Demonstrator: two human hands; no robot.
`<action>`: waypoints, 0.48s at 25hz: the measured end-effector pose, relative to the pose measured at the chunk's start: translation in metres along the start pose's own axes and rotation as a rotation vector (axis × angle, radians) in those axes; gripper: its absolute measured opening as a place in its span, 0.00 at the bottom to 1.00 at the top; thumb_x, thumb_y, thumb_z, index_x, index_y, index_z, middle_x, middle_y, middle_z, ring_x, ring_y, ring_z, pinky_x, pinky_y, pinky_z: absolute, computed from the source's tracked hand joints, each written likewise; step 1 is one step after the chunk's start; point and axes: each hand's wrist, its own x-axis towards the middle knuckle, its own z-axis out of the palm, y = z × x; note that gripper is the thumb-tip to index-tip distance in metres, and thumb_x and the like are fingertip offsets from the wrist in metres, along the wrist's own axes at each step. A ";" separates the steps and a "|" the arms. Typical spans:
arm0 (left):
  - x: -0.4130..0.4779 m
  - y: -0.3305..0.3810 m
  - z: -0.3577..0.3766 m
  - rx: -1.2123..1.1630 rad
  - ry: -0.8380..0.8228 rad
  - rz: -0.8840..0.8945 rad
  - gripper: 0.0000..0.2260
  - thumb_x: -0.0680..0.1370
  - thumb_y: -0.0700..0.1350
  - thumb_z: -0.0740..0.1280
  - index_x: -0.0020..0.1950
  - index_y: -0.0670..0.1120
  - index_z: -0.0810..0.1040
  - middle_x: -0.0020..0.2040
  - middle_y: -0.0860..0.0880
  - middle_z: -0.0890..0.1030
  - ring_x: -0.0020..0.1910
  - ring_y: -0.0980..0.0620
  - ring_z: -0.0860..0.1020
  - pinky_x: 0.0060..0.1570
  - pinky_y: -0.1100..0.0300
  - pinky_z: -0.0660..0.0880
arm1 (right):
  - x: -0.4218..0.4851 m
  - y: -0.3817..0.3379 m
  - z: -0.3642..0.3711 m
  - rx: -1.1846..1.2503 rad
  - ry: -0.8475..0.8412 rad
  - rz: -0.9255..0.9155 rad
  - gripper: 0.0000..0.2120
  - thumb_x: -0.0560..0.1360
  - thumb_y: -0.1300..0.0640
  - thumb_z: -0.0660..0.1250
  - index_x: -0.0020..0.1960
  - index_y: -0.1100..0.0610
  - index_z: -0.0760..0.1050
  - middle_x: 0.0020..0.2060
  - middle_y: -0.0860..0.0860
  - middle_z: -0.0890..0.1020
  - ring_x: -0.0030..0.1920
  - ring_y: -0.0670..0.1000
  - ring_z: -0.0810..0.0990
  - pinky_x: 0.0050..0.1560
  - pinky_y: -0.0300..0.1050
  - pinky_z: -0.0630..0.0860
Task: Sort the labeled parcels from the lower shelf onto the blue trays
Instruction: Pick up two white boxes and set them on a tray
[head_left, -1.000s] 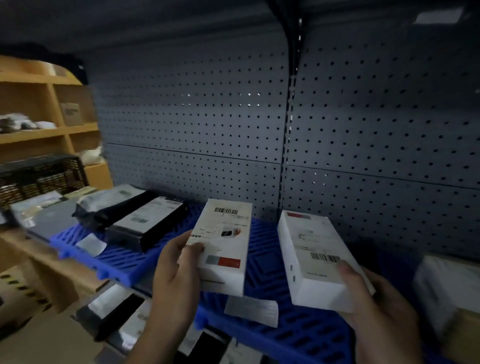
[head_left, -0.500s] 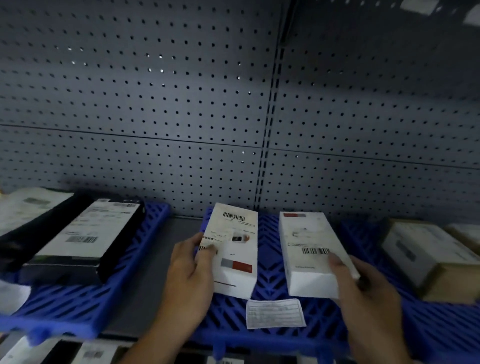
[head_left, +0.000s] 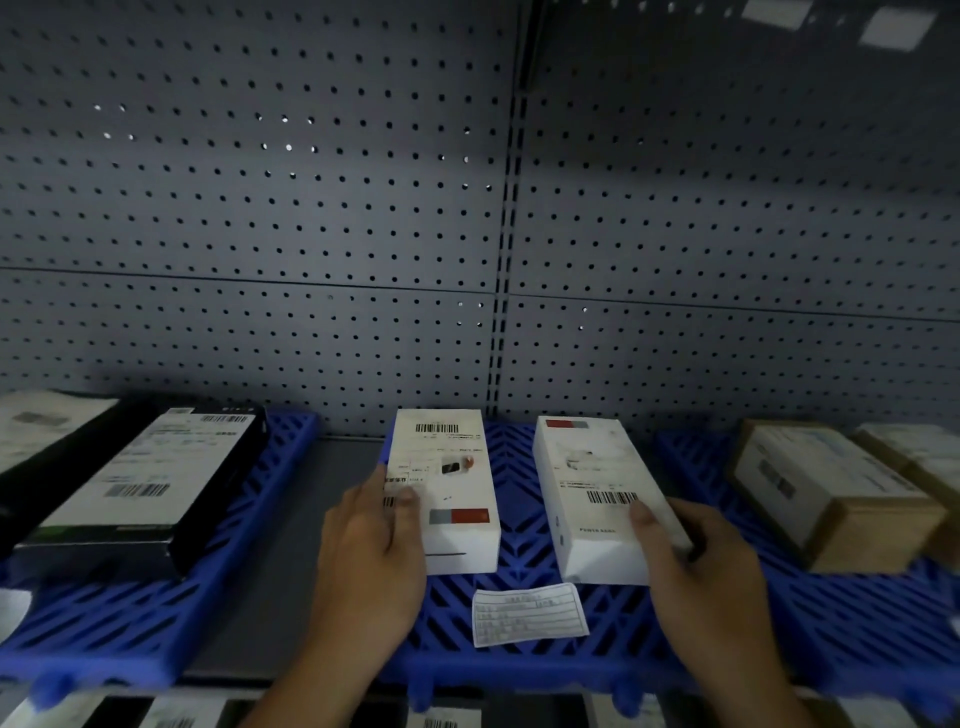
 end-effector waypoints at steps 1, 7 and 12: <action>0.000 0.000 0.001 0.011 0.003 -0.002 0.24 0.84 0.54 0.57 0.79 0.46 0.67 0.72 0.49 0.74 0.73 0.48 0.69 0.73 0.46 0.68 | 0.000 -0.001 0.000 -0.010 -0.013 -0.005 0.15 0.74 0.37 0.69 0.56 0.43 0.74 0.48 0.39 0.80 0.43 0.39 0.77 0.35 0.35 0.70; -0.003 0.001 -0.003 -0.080 -0.022 -0.086 0.25 0.82 0.63 0.56 0.77 0.54 0.70 0.71 0.53 0.76 0.71 0.51 0.71 0.69 0.52 0.68 | -0.041 0.000 -0.009 -0.246 0.058 -0.612 0.24 0.78 0.38 0.65 0.70 0.46 0.73 0.70 0.44 0.72 0.72 0.45 0.68 0.70 0.51 0.66; -0.010 -0.002 -0.006 -0.098 0.012 -0.055 0.28 0.82 0.64 0.57 0.79 0.55 0.66 0.76 0.54 0.71 0.75 0.54 0.68 0.73 0.52 0.65 | -0.064 0.017 0.003 -0.385 -0.189 -1.021 0.18 0.77 0.39 0.65 0.58 0.48 0.85 0.63 0.43 0.81 0.67 0.48 0.74 0.68 0.52 0.67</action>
